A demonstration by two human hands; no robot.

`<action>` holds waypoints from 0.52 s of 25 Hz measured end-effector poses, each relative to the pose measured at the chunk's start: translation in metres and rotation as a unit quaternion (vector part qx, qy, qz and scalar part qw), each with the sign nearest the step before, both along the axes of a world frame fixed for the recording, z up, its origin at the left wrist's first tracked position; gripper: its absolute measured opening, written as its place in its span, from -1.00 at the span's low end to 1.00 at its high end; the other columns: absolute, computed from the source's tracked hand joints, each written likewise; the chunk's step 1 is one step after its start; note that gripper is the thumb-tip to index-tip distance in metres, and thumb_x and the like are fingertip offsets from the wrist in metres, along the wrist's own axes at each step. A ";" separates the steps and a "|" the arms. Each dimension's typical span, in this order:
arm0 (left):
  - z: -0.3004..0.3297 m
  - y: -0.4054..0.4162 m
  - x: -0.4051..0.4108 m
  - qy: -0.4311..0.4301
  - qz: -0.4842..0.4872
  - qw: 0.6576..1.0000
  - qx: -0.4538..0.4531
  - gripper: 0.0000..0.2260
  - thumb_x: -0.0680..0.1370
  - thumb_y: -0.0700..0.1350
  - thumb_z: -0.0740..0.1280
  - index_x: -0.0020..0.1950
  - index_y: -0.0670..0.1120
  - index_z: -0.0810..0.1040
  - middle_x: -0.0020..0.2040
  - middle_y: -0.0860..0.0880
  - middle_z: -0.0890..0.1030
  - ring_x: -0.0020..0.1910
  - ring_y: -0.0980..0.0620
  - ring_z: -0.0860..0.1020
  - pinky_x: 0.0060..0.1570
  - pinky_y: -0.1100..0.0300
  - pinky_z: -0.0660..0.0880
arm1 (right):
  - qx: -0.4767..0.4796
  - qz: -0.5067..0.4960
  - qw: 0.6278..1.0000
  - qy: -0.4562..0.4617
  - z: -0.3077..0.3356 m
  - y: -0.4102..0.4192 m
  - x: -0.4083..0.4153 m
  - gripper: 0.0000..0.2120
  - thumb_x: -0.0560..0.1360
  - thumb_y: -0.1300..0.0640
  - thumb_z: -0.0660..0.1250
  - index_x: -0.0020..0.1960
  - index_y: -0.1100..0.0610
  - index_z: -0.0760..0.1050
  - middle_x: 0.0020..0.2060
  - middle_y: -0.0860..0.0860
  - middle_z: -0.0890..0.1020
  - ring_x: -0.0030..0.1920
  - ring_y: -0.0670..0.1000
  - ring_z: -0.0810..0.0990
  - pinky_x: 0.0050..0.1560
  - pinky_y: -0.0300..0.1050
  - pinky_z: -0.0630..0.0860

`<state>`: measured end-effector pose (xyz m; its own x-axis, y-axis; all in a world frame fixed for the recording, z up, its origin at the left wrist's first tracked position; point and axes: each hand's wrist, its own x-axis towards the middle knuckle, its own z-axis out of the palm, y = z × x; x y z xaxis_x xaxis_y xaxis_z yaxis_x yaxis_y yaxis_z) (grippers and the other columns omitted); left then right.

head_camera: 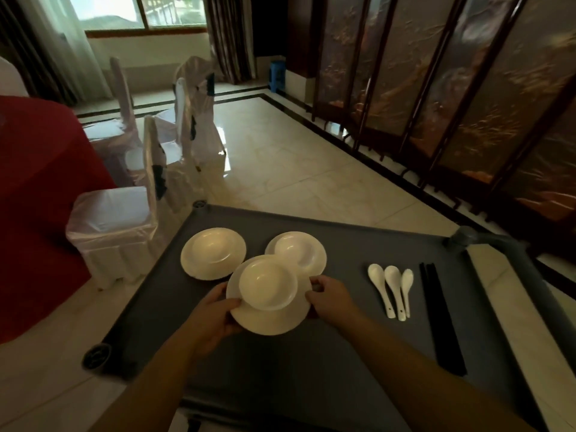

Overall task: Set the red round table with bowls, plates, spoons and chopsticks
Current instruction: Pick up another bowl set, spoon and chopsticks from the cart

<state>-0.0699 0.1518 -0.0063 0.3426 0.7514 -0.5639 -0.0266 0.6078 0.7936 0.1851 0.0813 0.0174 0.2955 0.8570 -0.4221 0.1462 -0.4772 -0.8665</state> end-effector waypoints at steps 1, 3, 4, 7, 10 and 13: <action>0.000 -0.002 0.010 -0.015 -0.005 1.000 -0.006 -0.56 0.53 -0.21 0.40 0.37 0.11 0.47 0.32 -0.12 0.55 0.24 -0.23 0.57 -0.09 -0.14 0.67 | 0.004 -0.008 1.000 0.001 0.003 -0.005 0.010 -0.75 0.56 0.30 0.31 0.17 0.05 0.53 0.04 0.06 0.65 -0.04 0.09 0.69 -0.18 -0.05 0.71; 0.000 -0.006 0.030 -0.036 -0.008 0.999 -0.023 -0.52 0.54 -0.23 0.38 0.41 0.09 0.45 0.33 -0.14 0.54 0.24 -0.25 0.57 -0.12 -0.13 0.68 | 0.018 -0.022 1.000 -0.002 0.007 -0.014 0.029 -0.76 0.56 0.30 0.31 0.17 0.06 0.55 -0.01 0.03 0.66 -0.07 0.06 0.69 -0.20 -0.07 0.70; 0.000 -0.008 0.040 -0.044 -0.010 0.999 -0.030 -0.50 0.54 -0.23 0.37 0.44 0.08 0.42 0.33 -0.15 0.54 0.24 -0.25 0.57 -0.13 -0.12 0.68 | 0.026 -0.027 0.999 0.000 0.009 -0.019 0.039 -0.78 0.57 0.28 0.31 0.14 0.04 0.54 -0.02 0.02 0.66 -0.08 0.06 0.69 -0.21 -0.08 0.70; 0.002 -0.016 0.064 -0.063 -0.018 0.997 -0.047 -0.49 0.55 -0.24 0.35 0.48 0.06 0.39 0.35 -0.18 0.52 0.24 -0.26 0.57 -0.14 -0.12 0.68 | 0.039 -0.041 0.998 0.000 0.013 -0.031 0.063 -0.91 0.60 0.09 0.33 0.10 -0.01 0.54 -0.04 0.02 0.66 -0.11 0.06 0.70 -0.28 -0.17 0.66; 0.003 -0.024 0.084 -0.068 -0.021 0.996 -0.052 -0.50 0.54 -0.24 0.35 0.44 0.08 0.40 0.34 -0.18 0.53 0.23 -0.26 0.58 -0.16 -0.12 0.68 | 0.020 -0.083 0.996 -0.037 0.009 -0.038 0.095 -0.85 0.60 -0.03 0.31 0.06 0.01 0.57 -0.12 0.06 0.67 -0.20 0.04 0.67 -0.32 -0.18 0.62; 0.005 -0.030 0.099 -0.072 -0.023 0.996 -0.047 -0.53 0.53 -0.23 0.37 0.39 0.11 0.44 0.32 -0.18 0.55 0.21 -0.26 0.60 -0.16 -0.11 0.67 | -0.039 -0.115 0.981 -0.152 -0.005 -0.044 0.140 -0.83 0.60 -0.02 0.27 0.04 0.05 0.56 -0.12 0.08 0.64 -0.19 0.03 0.63 -0.35 -0.15 0.55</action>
